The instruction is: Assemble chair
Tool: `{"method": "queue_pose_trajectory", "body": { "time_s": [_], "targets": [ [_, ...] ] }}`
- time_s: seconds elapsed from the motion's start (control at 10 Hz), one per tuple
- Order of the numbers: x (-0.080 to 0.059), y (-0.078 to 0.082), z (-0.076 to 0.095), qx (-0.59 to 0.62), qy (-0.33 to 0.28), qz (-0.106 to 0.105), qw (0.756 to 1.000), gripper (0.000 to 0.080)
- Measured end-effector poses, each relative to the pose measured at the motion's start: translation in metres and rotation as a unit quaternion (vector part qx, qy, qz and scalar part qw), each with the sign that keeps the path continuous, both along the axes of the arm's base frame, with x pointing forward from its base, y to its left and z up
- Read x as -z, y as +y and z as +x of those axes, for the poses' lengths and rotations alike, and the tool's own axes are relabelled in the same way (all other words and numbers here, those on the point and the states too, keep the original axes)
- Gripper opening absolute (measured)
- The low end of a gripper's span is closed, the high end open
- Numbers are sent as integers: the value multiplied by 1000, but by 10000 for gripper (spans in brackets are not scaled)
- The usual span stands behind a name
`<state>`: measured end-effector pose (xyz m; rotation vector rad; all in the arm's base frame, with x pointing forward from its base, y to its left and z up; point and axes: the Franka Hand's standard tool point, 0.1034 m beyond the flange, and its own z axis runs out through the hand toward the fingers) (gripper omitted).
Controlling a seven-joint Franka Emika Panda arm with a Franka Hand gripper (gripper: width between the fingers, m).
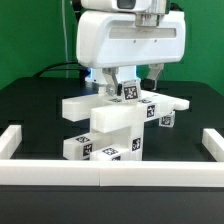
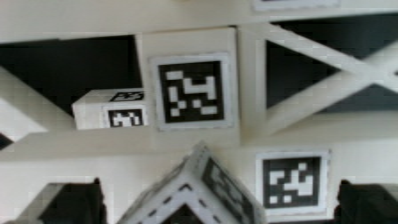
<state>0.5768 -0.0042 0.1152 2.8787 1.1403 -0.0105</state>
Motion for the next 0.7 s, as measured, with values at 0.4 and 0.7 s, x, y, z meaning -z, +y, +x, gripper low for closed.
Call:
{"method": "queue_pose_trajectory", "body": {
  "time_s": [0.4, 0.7],
  "targets": [
    [0, -4, 0, -110, 7, -13, 994, 649],
    [0, -5, 0, -189, 15, -26, 982, 649]
  ]
}}
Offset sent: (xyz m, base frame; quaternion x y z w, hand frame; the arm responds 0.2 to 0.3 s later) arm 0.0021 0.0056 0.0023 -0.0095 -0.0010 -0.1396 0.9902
